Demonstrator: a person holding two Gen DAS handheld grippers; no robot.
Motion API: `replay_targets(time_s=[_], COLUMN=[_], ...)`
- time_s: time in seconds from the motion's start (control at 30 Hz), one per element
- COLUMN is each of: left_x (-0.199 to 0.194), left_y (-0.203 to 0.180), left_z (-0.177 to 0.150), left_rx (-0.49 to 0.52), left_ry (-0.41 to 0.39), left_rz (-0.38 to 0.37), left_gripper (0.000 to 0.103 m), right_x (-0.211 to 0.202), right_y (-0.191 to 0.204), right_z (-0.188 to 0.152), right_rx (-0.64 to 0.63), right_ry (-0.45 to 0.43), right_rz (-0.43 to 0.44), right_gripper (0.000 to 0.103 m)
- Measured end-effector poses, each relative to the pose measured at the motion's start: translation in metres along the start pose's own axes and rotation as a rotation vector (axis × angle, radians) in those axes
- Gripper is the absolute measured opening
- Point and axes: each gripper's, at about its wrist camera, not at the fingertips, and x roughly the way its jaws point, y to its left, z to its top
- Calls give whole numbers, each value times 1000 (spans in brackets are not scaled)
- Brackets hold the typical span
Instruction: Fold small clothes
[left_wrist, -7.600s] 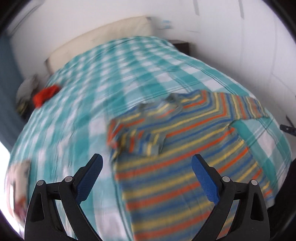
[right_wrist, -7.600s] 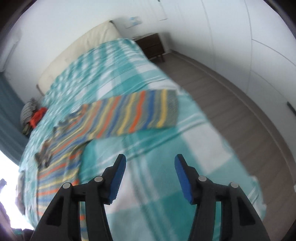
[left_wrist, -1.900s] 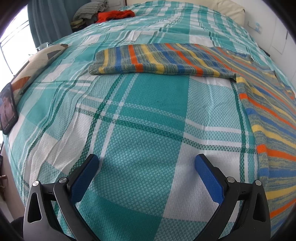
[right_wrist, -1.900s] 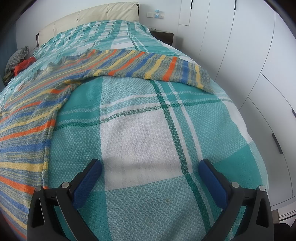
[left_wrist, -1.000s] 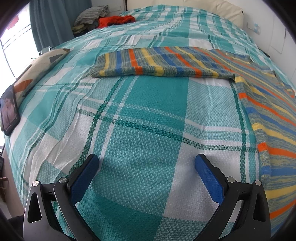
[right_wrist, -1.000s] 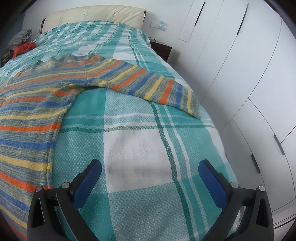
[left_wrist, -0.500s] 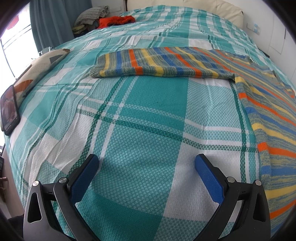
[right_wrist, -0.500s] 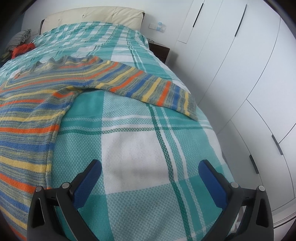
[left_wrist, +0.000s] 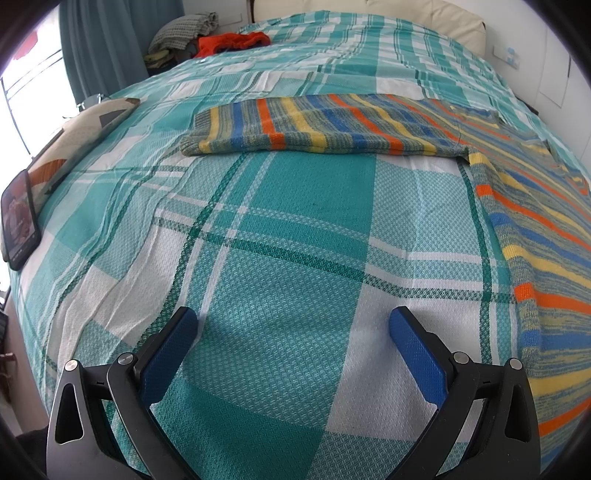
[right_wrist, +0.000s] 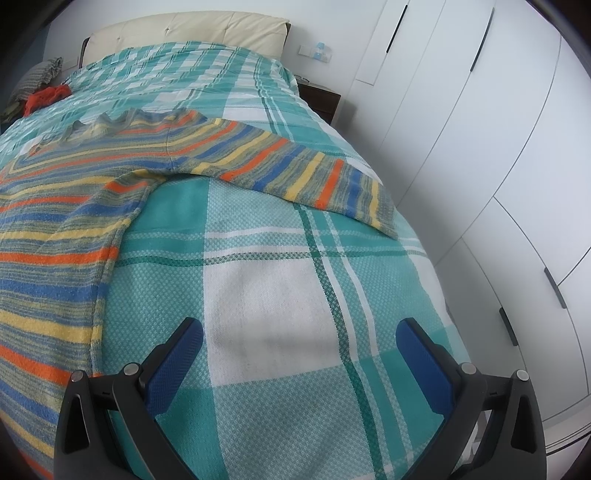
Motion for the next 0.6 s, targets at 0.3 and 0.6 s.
replay_targets(time_s=[0.3, 0.6], left_x=[-15, -55], left_y=[7, 18], left_z=[19, 16], left_rx=[-3, -79], left_ry=[92, -52], left_rz=[-83, -138], left_gripper=[102, 102], right_x=[-4, 98], right_y=[-28, -190], right_z=[18, 75], right_rx=[112, 747], right_ry=[-14, 144], right_rz=[193, 558], right_gripper=[102, 61])
